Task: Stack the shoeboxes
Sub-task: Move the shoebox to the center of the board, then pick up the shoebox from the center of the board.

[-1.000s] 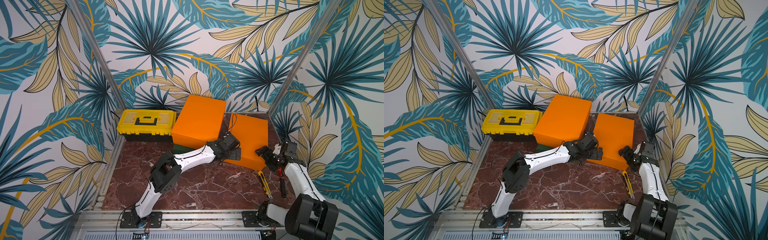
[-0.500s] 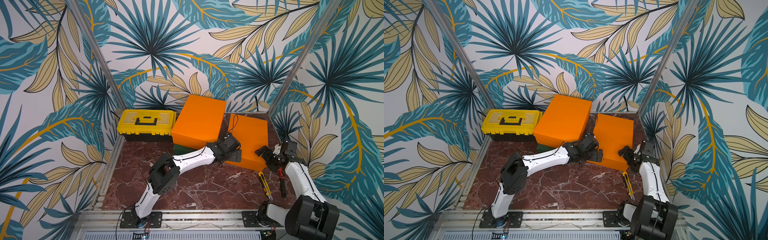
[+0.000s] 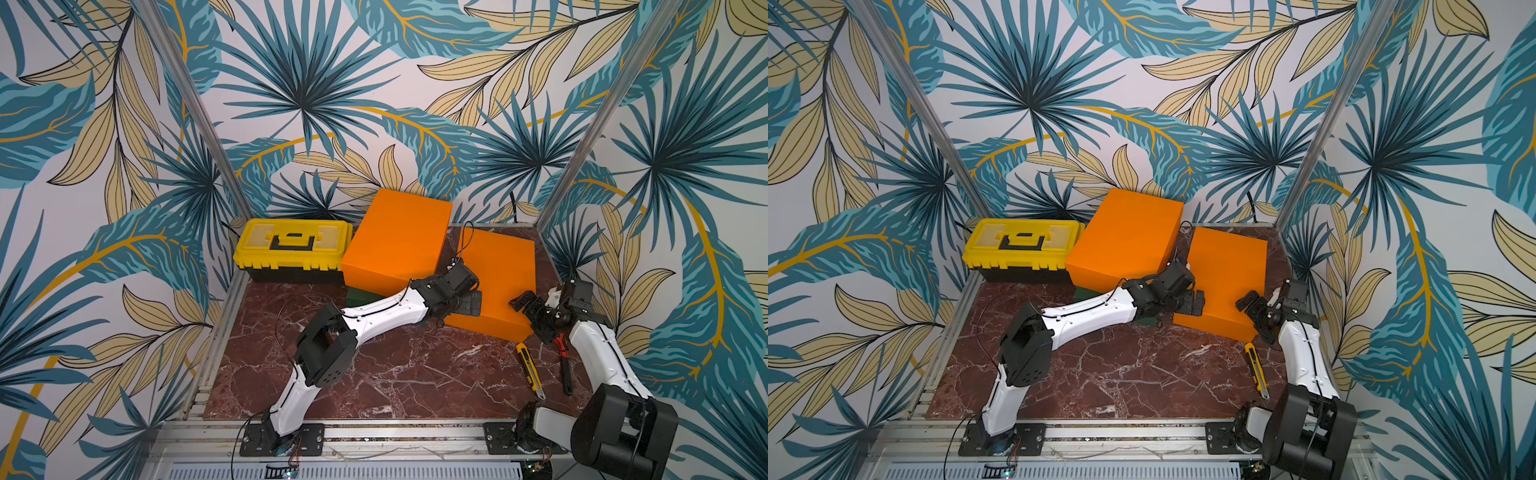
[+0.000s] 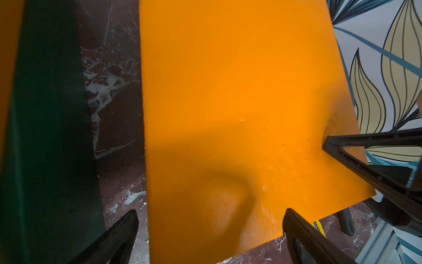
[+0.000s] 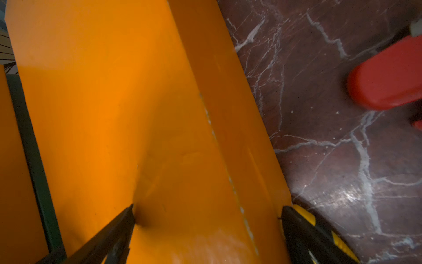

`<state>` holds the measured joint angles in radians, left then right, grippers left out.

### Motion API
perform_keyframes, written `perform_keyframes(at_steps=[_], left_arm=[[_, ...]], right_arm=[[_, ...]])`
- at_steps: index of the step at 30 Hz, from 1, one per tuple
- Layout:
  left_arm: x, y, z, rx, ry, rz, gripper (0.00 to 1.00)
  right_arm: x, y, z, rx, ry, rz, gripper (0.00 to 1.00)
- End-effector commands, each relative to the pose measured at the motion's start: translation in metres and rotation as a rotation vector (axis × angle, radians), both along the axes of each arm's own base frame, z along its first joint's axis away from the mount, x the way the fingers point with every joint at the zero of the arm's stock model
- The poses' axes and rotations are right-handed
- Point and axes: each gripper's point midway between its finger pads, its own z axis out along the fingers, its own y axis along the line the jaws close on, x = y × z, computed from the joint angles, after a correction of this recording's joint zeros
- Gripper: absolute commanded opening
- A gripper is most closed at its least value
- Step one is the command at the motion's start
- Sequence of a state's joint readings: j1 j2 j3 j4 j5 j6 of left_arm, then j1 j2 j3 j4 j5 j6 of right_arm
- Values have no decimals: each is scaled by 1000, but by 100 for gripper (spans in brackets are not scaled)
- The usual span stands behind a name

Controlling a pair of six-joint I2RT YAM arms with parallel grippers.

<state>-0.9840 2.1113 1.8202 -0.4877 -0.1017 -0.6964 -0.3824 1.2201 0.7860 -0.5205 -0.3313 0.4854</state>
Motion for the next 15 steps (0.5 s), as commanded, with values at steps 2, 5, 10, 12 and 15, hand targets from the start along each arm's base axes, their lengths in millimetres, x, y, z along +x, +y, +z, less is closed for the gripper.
perform_keyframes(at_steps=[2, 5, 10, 12, 15], left_arm=[[13, -6, 4, -3, -40, 2, 100], [15, -10, -3, 3, -33, -4, 100], [15, -14, -15, 11, -17, -12, 100], [15, -15, -20, 14, -9, -13, 100], [13, -18, -29, 14, 16, -17, 100]], right_arm=[[5, 5, -10, 29, 17, 19, 99], [6, 6, -17, 45, 25, 12, 100], [4, 6, -26, 46, 39, 7, 100], [2, 6, -27, 44, 41, 8, 100], [2, 7, -27, 48, 31, 10, 99]])
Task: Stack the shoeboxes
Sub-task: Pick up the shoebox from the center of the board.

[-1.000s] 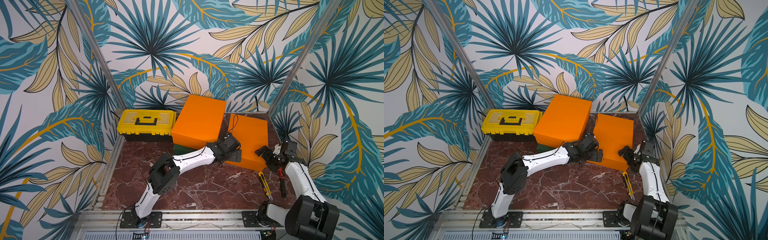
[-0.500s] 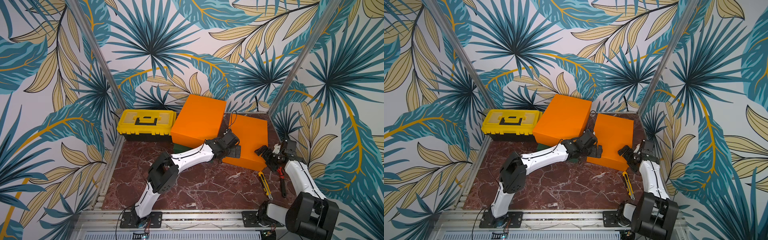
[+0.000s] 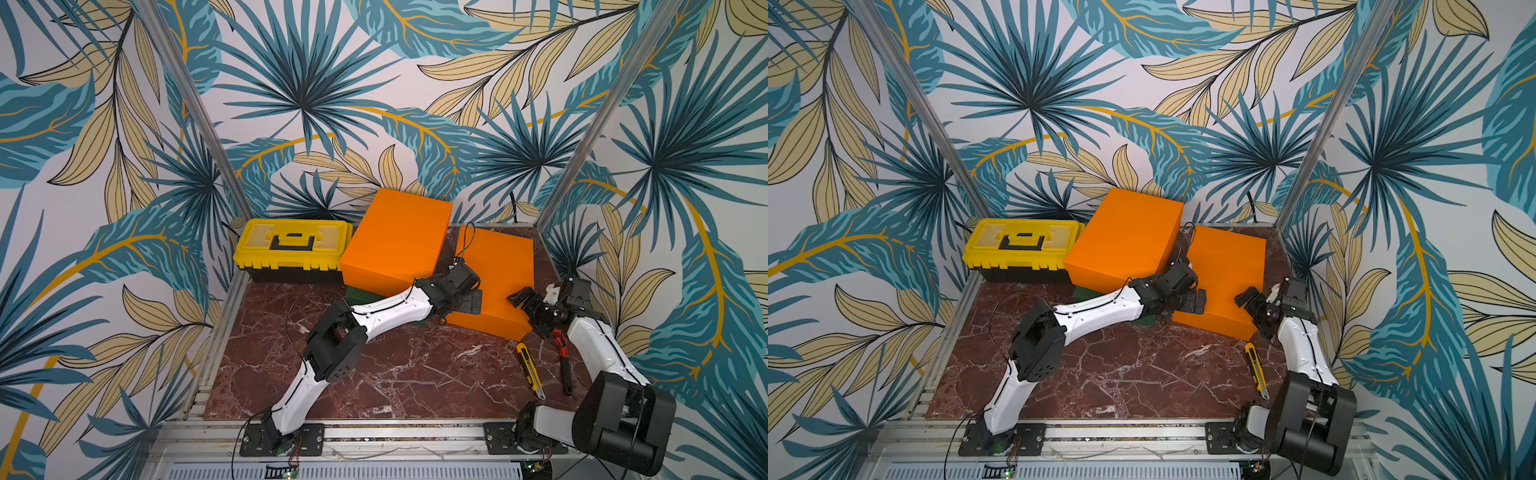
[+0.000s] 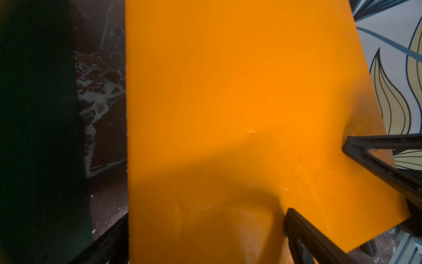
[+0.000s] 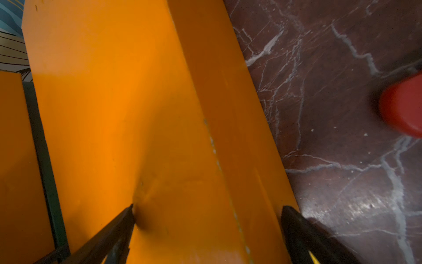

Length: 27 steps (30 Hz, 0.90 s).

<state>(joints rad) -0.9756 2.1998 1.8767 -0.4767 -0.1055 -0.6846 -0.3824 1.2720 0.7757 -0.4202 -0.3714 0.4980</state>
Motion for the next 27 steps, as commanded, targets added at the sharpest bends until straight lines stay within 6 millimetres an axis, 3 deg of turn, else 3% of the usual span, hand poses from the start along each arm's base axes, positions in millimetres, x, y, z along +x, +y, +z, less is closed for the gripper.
perform_keyframes(at_steps=[1, 7, 12, 27], left_arm=[[-1, -10, -8, -12, 25, -19, 100], [-11, -20, -19, -45, 94, -47, 100], [-22, -37, -12, -79, 106, -95, 99], [-44, -74, 42, -211, 93, -170, 99]], right_arm=[[-16, 8, -23, 26, 76, 0, 99], [-18, 16, -28, 70, 69, 9, 99], [-17, 27, -30, 129, 44, 27, 96], [-14, 64, 22, 333, -169, 99, 77]])
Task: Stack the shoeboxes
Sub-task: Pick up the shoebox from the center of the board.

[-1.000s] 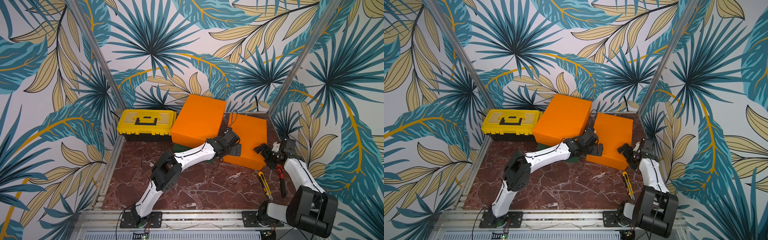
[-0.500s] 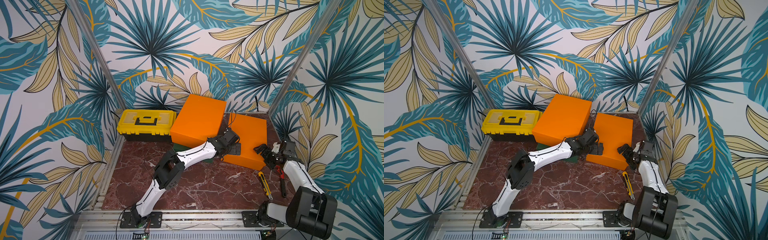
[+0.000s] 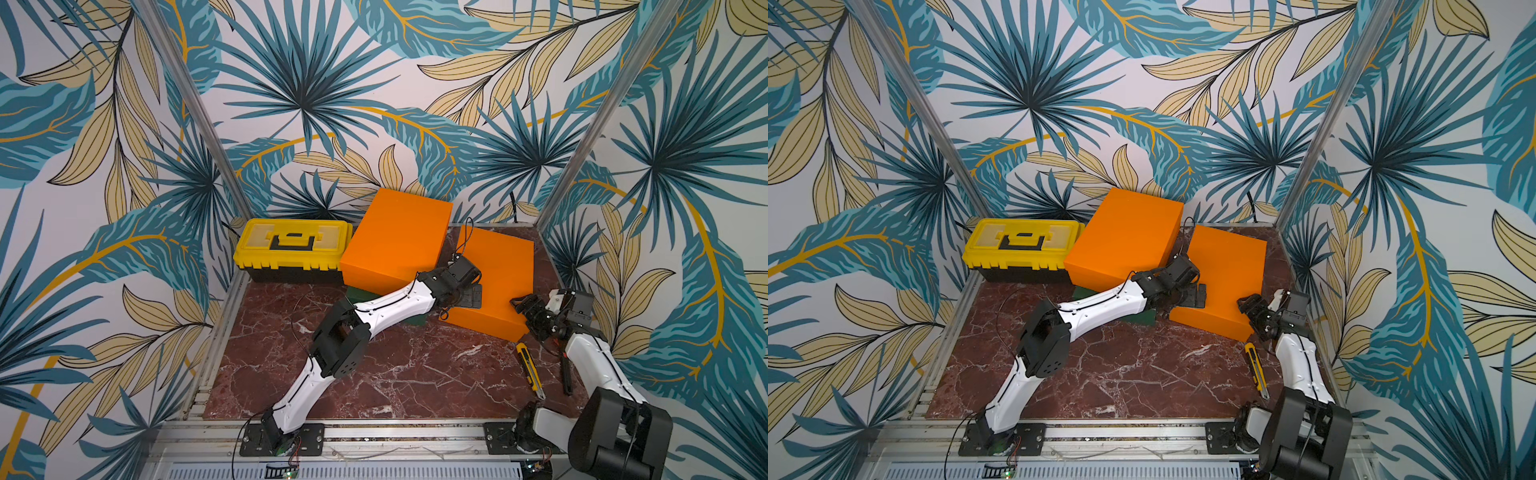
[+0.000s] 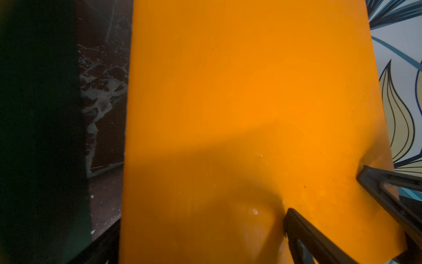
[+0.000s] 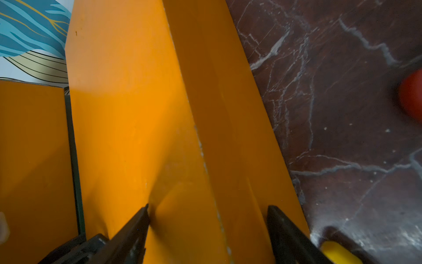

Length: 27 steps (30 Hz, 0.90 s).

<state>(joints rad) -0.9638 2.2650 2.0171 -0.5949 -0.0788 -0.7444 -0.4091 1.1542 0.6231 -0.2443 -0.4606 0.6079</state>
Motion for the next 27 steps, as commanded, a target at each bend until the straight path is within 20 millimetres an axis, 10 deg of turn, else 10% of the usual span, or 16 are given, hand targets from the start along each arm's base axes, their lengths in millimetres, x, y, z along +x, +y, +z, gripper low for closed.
perform_keyframes(at_steps=[1, 27], left_arm=[[-51, -73, 47, -228, 12, -207, 100], [-82, -103, 139, -347, -158, -349, 100]], right_arm=[[-10, 57, 21, 238, -54, 167, 77], [-15, 64, 118, 175, -263, 180, 54]])
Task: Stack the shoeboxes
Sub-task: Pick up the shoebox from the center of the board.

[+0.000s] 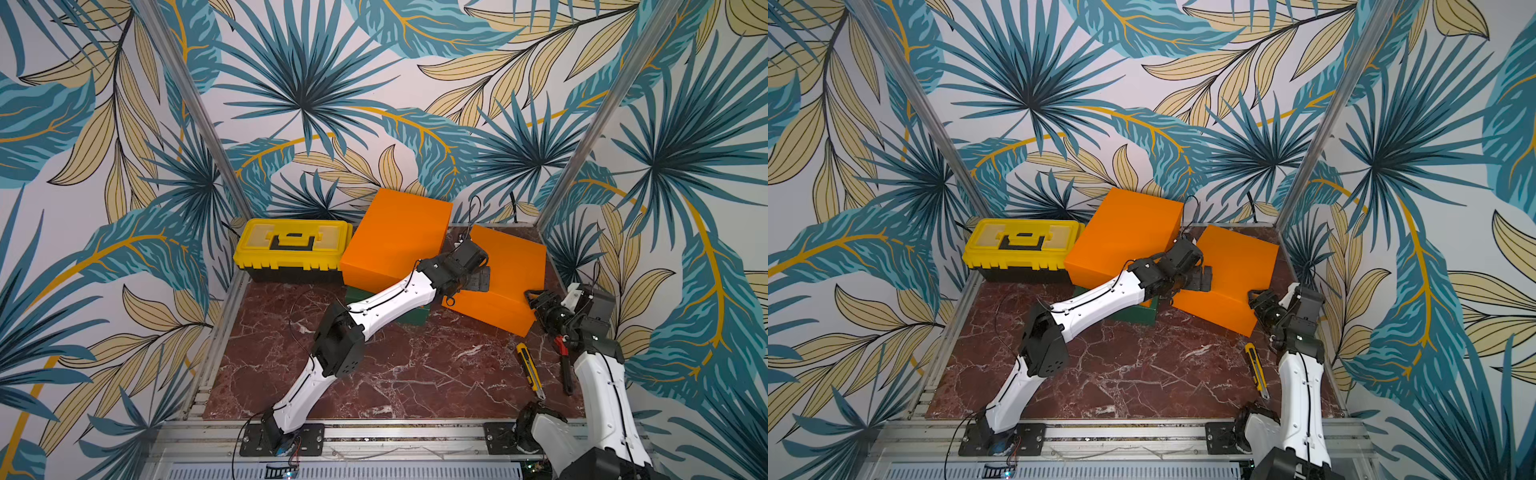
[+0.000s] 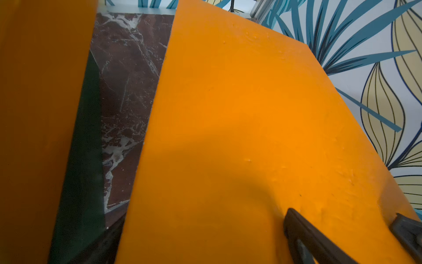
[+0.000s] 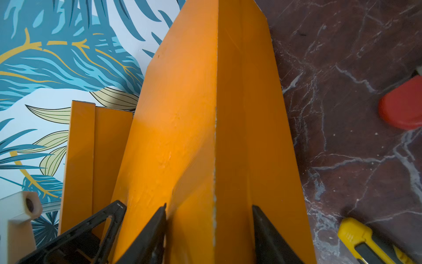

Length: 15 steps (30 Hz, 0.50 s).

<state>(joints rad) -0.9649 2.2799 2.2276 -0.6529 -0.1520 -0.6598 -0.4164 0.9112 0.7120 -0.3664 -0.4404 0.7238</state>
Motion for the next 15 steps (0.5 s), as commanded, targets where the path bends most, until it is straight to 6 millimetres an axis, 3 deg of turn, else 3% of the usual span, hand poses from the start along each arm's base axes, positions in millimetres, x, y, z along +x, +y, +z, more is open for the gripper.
perform_keyframes(at_steps=[1, 15], left_arm=[[-105, -93, 70, -280, -7, -367, 100], [-111, -95, 121, -329, -111, -400, 99]], right_arm=[[-3, 65, 37, 150, -104, 288, 53], [-4, 80, 85, 68, -187, 324, 49]])
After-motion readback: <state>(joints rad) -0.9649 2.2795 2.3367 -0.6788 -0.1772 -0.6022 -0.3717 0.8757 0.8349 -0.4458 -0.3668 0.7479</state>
